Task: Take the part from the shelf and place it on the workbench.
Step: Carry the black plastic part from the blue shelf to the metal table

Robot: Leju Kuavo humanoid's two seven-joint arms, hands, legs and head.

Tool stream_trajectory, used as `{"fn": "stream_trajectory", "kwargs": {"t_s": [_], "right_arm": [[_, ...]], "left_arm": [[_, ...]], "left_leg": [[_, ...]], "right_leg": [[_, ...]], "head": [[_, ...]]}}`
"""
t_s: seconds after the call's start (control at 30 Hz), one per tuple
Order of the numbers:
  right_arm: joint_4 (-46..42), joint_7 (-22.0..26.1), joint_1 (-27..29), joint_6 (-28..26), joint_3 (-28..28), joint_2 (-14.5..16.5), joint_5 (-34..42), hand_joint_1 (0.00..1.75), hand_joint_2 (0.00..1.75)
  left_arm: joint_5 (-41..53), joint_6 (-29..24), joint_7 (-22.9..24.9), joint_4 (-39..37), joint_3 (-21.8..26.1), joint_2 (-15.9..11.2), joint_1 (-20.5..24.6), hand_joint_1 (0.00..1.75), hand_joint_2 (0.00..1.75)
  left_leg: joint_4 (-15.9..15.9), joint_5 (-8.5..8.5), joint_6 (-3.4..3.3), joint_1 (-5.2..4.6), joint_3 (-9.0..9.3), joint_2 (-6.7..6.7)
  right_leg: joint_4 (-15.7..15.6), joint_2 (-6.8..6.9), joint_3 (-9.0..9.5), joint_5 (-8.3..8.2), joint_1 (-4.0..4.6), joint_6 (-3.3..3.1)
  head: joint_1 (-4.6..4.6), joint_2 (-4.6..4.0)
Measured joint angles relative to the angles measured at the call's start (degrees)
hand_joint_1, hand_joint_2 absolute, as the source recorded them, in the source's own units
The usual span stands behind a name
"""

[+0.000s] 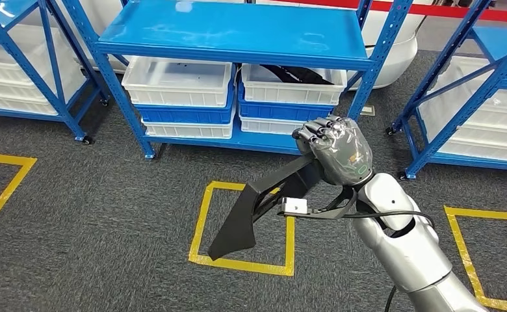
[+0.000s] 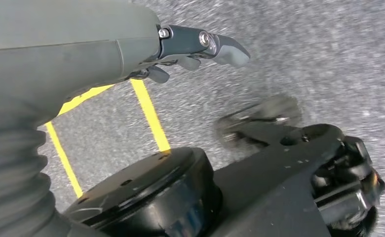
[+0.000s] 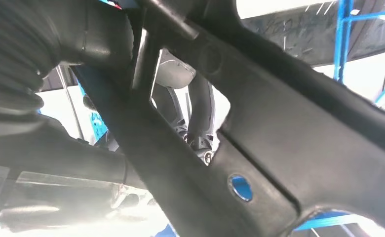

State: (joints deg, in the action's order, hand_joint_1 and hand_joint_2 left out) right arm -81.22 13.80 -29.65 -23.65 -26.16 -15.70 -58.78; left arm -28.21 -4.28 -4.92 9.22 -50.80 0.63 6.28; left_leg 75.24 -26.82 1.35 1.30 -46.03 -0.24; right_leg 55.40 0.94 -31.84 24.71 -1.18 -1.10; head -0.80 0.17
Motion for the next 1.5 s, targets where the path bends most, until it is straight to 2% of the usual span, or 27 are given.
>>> {"fn": "stream_trajectory", "kwargs": {"t_s": [0.07,0.13,0.2,0.23,0.3,0.37,0.43,0.47,0.53,0.6,0.67,0.7,0.73,0.8,0.83,0.87,0.93,0.97,1.0,1.07,1.1,1.17,1.23,1.33,1.4,1.47,1.5], "right_arm": [[0.05,0.00,0.24,-0.01,-0.10,0.01,0.00,1.75,1.75],[0.02,0.00,0.22,-0.05,-0.07,-0.02,0.00,1.75,1.75],[-0.03,-0.03,0.15,-0.14,0.02,-0.07,0.00,1.75,1.75],[-0.02,-0.09,0.15,-0.18,0.05,-0.09,0.00,1.75,1.75],[0.03,-0.19,0.32,-0.28,0.04,-0.11,-0.02,1.75,1.75],[0.11,-0.29,0.52,-0.36,0.04,-0.16,-0.05,1.75,1.75],[0.18,-0.38,0.57,-0.40,0.06,-0.18,-0.10,1.75,1.75],[0.23,-0.41,0.61,-0.41,0.06,-0.17,-0.14,1.75,1.75],[0.37,-0.47,0.76,-0.44,0.03,-0.14,-0.38,1.75,1.75],[0.45,-0.74,0.89,-0.55,0.00,-0.09,-0.84,1.75,1.75],[0.41,-1.09,1.03,-0.84,0.17,-0.05,-1.20,1.75,1.75],[0.38,-1.24,1.16,-1.04,0.37,-0.03,-1.29,1.75,1.75],[0.34,-1.31,1.31,-1.24,0.59,-0.02,-1.32,1.75,1.75],[0.31,-1.43,1.63,-1.52,0.92,0.00,-1.35,1.75,1.75],[0.31,-1.44,1.77,-1.59,1.00,0.03,-1.37,1.75,1.75],[0.31,-1.46,1.90,-1.61,1.08,0.07,-1.38,1.75,1.75],[0.31,-1.46,2.08,-1.62,1.31,0.20,-1.41,1.75,1.75],[0.31,-1.46,2.20,-1.62,1.49,0.25,-1.41,1.75,1.75],[0.31,-1.45,2.37,-1.62,1.67,0.29,-1.42,1.75,1.75],[0.31,-1.45,2.77,-1.62,1.98,0.30,-1.45,1.75,1.75],[0.31,-1.45,2.89,-1.62,2.12,0.29,-1.45,1.75,1.75],[0.31,-1.45,2.94,-1.61,2.51,0.25,-1.30,1.75,1.75],[0.31,-1.44,2.90,-1.60,3.00,0.17,-1.05,1.75,1.75],[0.31,-1.41,3.09,-1.60,3.45,0.02,-0.82,1.75,1.75],[0.31,-1.36,3.34,-1.60,3.68,-0.31,-0.71,1.75,1.75],[0.32,-1.35,3.56,-1.60,3.86,-0.62,-0.67,1.75,1.75],[0.33,-1.35,3.70,-1.60,3.90,-0.73,-0.67,1.75,1.75]], "left_arm": [[0.02,0.01,0.02,0.00,-0.01,-0.13,0.00,0.00,1.75],[0.08,0.03,0.08,0.02,-0.04,-0.15,-0.06,0.00,1.75],[0.12,0.05,0.07,0.03,-0.06,-0.18,-0.17,0.00,1.75],[0.13,0.07,0.03,0.03,-0.07,-0.22,-0.24,0.00,1.75],[0.12,0.10,-0.07,-0.01,-0.08,-0.27,-0.28,0.00,1.75],[0.10,0.13,-0.13,-0.03,-0.08,-0.32,-0.25,0.00,1.75],[0.08,0.13,-0.21,-0.03,-0.07,-0.37,-0.19,0.00,1.75],[0.06,0.13,-0.25,-0.02,-0.07,-0.36,-0.17,0.00,1.75],[-0.06,0.14,-0.38,-0.02,-0.07,-0.32,-0.12,0.00,1.75],[-0.33,0.16,-0.60,-0.02,-0.05,-0.28,-0.07,0.00,1.75],[-0.56,0.17,-0.80,0.04,-0.04,-0.21,0.01,0.00,1.75],[-0.60,0.16,-0.89,0.07,-0.05,-0.18,0.03,0.00,1.75],[-0.66,0.16,-0.93,0.10,-0.05,-0.17,0.00,0.00,1.75],[-0.78,0.15,-0.98,0.08,-0.05,-0.19,-0.19,0.00,1.75],[-0.89,0.15,-1.01,0.07,-0.04,-0.22,-0.27,0.00,1.75],[-0.96,0.15,-1.03,0.05,-0.04,-0.26,-0.32,0.00,1.75],[-1.10,0.16,-1.08,0.04,-0.04,-0.31,-0.30,0.00,1.75],[-1.14,0.16,-1.09,0.04,-0.04,-0.31,-0.28,0.00,1.75],[-1.17,0.16,-1.10,0.04,-0.04,-0.31,-0.27,0.00,1.75],[-1.19,0.15,-1.10,0.04,-0.04,-0.31,-0.27,0.00,1.75],[-1.20,0.13,-1.08,0.04,-0.05,-0.31,-0.30,0.00,1.75],[-1.22,0.10,-1.04,0.04,-0.06,-0.33,-0.34,0.00,1.75],[-1.23,0.08,-1.03,0.03,-0.07,-0.36,-0.44,0.00,1.75],[-1.25,0.10,-1.03,0.02,-0.07,-0.36,-0.57,0.00,1.75],[-1.26,0.11,-1.03,0.02,-0.07,-0.36,-0.56,0.00,1.75],[-1.28,0.13,-1.03,0.02,-0.07,-0.36,-0.56,0.00,1.75],[-1.28,0.14,-1.04,0.02,-0.07,-0.36,-0.56,0.00,1.75]], "left_leg": [[-0.05,2.37,0.87,0.80,3.91,0.02],[-7.62,0.85,1.42,1.24,10.71,-0.16],[-13.81,-2.18,0.74,0.94,14.73,-0.37],[-14.86,-2.34,-0.08,0.54,15.06,-0.41],[-15.22,-0.87,-1.92,0.18,13.92,-0.10],[-15.76,1.14,-3.50,0.01,12.23,0.21],[-15.81,3.03,-4.04,-0.24,10.05,0.29],[-15.79,3.96,-4.04,-0.37,8.86,0.31],[-15.74,5.88,-3.96,-0.60,6.44,0.32],[-15.70,7.77,-3.71,-0.73,4.29,0.33],[-15.69,9.49,-3.17,-0.80,2.96,0.30],[-15.90,10.32,-2.82,-0.78,2.80,0.30],[-16.40,11.16,-2.39,-0.73,2.86,0.29],[-17.59,12.29,-1.54,-0.55,2.96,0.27],[-17.33,11.20,-1.18,-0.45,2.68,0.25],[-15.82,8.68,-0.85,-0.35,2.20,0.24],[-9.09,1.52,-0.21,-0.17,0.97,0.24],[-4.97,-0.92,0.11,-0.10,0.57,0.23],[-1.67,-1.88,0.38,-0.05,0.61,0.23],[-0.37,-0.38,0.63,0.16,3.29,0.26],[-2.59,0.70,0.61,0.28,5.91,0.26],[-10.14,-0.09,0.14,0.29,12.02,0.11],[-14.86,-1.81,-0.81,-0.08,14.76,-0.02],[-16.28,-0.14,-2.64,-0.25,14.15,0.25],[-17.04,1.82,-3.64,-0.06,12.87,0.55],[-17.10,3.51,-3.90,-0.16,10.84,0.63],[-17.07,4.36,-3.79,-0.17,9.69,0.66]], "right_leg": [[0.76,0.00,-2.42,-1.38,-0.41,0.84],[1.94,-0.04,-4.39,-2.31,-0.59,1.82],[2.50,-0.03,-5.34,-3.24,-0.34,2.89],[2.34,-0.02,-5.51,-3.87,-0.20,3.47],[2.24,-0.03,-6.21,-4.36,-0.16,4.25],[5.14,-0.15,-8.17,-1.08,-0.33,3.72],[12.29,-0.32,-10.37,4.59,-0.37,2.86],[16.08,-0.42,-10.92,6.18,-0.33,3.00],[20.37,-0.60,-9.88,5.70,-0.17,4.09],[17.17,-0.67,-4.98,3.45,0.03,4.67],[8.31,-0.62,1.93,5.39,0.63,3.47],[4.59,-0.62,4.20,6.87,0.96,2.66],[2.26,-0.61,5.23,7.85,1.36,1.92],[1.39,-0.55,4.64,6.70,1.19,0.97],[1.32,-0.49,4.10,5.79,0.90,0.45],[1.20,-0.39,3.57,4.78,0.51,-0.10],[1.21,-0.31,2.13,2.97,0.27,-0.82],[1.28,-0.29,1.28,2.11,0.29,-0.91],[1.36,-0.29,0.28,1.30,0.31,-0.78],[1.63,-0.32,-1.70,-0.07,0.29,-0.35],[1.84,-0.36,-2.56,-0.60,0.27,-0.07],[2.35,-0.41,-4.02,-1.54,0.37,0.61],[2.45,-0.31,-4.62,-2.48,0.54,1.46],[2.51,-0.29,-5.17,-2.96,0.68,2.35],[6.05,-0.49,-6.87,0.74,0.66,1.87],[13.09,-0.63,-9.11,5.76,0.43,1.47],[16.57,-0.65,-9.69,7.00,0.30,1.80]], "head": [[-0.01,0.00],[-0.12,0.00],[-0.06,0.00],[0.02,0.00],[0.11,0.00],[0.27,0.00],[0.52,0.00],[0.56,0.00],[0.57,0.00],[0.56,0.00],[0.43,0.00],[0.41,-0.01],[0.41,-0.01],[0.48,-0.01],[0.46,0.00],[0.40,0.00],[0.35,0.00],[0.34,0.00],[0.36,0.00],[0.33,0.00],[0.32,0.00],[0.34,0.00],[0.42,0.00],[0.48,0.00],[0.60,0.00],[0.68,0.00],[0.69,0.00]]}}
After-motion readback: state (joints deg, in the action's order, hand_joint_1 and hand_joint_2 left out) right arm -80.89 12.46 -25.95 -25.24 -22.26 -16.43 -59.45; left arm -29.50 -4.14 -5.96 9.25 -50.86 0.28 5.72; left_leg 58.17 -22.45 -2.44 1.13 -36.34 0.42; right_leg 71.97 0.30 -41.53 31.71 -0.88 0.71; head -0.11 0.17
